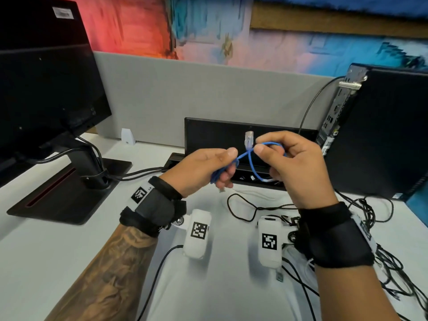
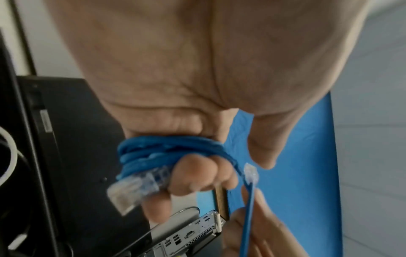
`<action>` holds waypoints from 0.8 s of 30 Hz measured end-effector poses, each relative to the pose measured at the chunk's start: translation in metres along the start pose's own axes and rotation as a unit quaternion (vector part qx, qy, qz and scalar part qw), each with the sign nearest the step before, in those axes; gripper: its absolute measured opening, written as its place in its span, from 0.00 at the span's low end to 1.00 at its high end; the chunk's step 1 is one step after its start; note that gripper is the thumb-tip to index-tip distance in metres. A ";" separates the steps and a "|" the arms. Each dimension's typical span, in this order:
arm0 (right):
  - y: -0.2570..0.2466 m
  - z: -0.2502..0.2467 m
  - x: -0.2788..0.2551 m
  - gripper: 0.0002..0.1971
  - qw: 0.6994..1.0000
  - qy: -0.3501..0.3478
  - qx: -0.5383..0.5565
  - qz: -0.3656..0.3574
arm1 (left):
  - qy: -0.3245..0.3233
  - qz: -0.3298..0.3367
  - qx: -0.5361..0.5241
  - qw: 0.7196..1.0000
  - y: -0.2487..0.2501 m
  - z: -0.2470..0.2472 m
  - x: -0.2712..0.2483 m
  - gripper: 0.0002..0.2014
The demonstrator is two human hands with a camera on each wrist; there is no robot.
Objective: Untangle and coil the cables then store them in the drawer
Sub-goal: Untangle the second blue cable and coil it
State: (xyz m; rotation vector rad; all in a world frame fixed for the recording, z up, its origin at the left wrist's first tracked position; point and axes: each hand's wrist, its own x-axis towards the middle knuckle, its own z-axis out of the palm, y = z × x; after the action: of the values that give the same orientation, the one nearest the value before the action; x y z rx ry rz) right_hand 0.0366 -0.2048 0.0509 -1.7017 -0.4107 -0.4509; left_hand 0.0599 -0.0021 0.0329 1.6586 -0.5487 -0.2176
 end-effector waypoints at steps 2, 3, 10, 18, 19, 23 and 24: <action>0.001 -0.002 0.000 0.05 0.999 0.006 -0.037 -0.011 | 0.011 0.011 -0.012 1.000 0.000 -0.002 0.000 0.17; 0.002 -0.002 -0.001 0.04 0.997 -0.004 -0.068 -0.023 | 0.020 0.015 -0.004 1.000 0.001 -0.003 -0.001 0.17; 0.011 0.010 -0.002 0.08 0.984 -0.059 -0.161 -0.044 | 0.012 0.022 -0.148 0.989 0.005 0.000 -0.003 0.20; 0.006 0.035 -0.013 0.17 0.988 -0.151 -0.040 -0.005 | 0.024 0.024 -0.368 0.929 0.004 0.001 0.001 0.25; 0.007 0.037 -0.014 0.16 0.987 -0.157 -0.036 -0.010 | 0.027 0.026 -0.382 0.923 0.004 0.000 0.001 0.26; 0.015 0.036 -0.012 0.08 0.985 -0.132 -0.101 -0.046 | 0.000 0.019 -0.416 0.909 -0.001 -0.001 0.003 0.25; 0.017 0.034 -0.010 0.08 0.984 -0.128 -0.113 -0.047 | -0.011 0.020 -0.407 0.913 -0.002 -0.001 0.003 0.24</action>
State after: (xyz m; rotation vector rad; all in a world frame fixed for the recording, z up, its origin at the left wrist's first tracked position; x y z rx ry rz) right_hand 0.0386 -0.1742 0.0263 -1.9756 -0.6489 -0.3591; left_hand 0.0632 -0.0024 0.0313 0.8296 -0.4214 -0.3750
